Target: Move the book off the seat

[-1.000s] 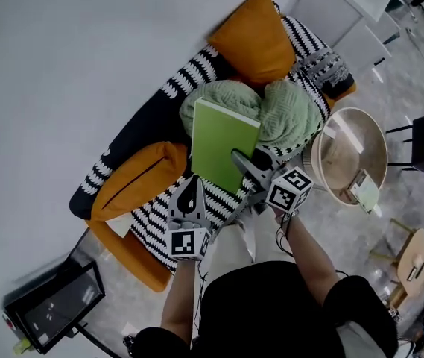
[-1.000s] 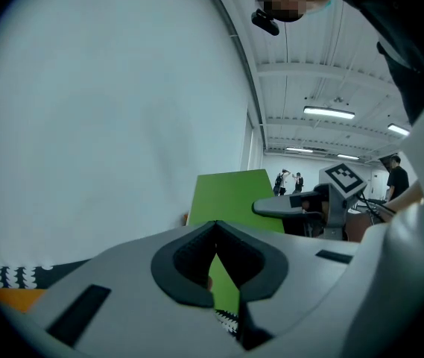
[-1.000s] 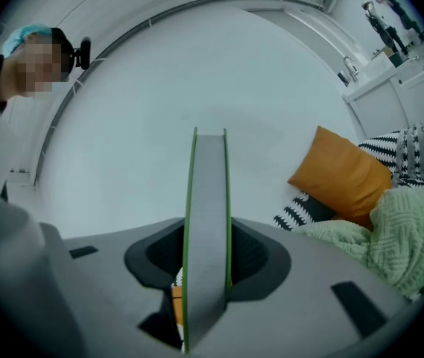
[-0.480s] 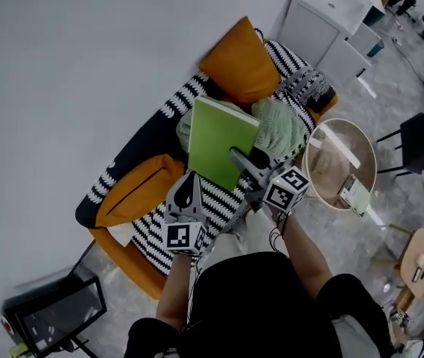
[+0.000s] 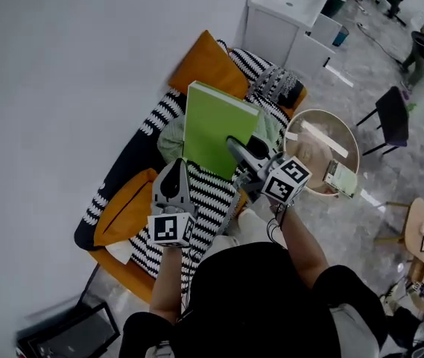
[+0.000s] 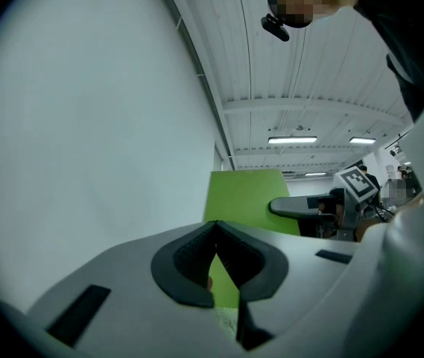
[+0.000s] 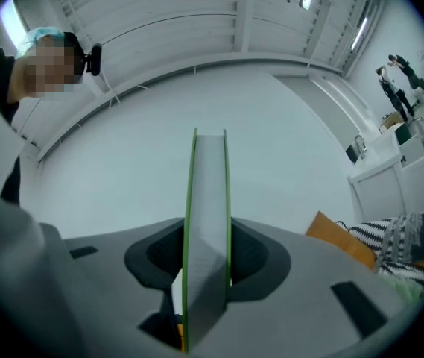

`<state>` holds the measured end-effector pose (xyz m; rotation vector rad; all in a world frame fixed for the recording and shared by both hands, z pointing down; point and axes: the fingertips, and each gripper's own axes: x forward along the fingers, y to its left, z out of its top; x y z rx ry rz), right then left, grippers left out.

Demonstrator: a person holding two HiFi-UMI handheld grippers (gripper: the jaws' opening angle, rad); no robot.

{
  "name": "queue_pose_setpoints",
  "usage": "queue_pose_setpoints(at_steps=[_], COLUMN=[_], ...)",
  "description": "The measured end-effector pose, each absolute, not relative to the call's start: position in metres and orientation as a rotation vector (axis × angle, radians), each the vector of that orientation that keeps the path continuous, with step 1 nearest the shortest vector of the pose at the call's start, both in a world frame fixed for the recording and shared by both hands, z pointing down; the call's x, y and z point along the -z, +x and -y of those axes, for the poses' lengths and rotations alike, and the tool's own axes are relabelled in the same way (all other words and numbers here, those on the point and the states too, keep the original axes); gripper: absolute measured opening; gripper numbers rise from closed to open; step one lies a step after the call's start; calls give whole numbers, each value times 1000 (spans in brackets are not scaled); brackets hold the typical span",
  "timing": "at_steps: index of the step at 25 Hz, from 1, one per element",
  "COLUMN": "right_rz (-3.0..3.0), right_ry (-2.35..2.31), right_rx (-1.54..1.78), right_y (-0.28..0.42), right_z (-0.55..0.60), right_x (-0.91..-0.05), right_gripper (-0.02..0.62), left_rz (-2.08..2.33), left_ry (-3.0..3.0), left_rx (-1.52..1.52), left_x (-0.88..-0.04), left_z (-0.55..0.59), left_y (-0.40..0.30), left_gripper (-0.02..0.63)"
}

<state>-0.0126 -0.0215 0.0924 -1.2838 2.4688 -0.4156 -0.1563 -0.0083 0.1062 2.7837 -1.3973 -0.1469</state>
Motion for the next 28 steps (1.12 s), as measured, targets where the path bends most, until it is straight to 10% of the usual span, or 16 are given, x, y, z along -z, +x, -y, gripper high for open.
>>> queue_pose_setpoints(at_steps=[28], right_rz=[-2061], right_ry=[-1834], right_rx=[179], right_y=[218], right_z=[-90], right_x=[-45], right_gripper=[144], left_rz=[696], left_ry=[3090], left_rx=[249], left_x=[-56], left_z=[-34], left_y=[72], left_gripper=[11])
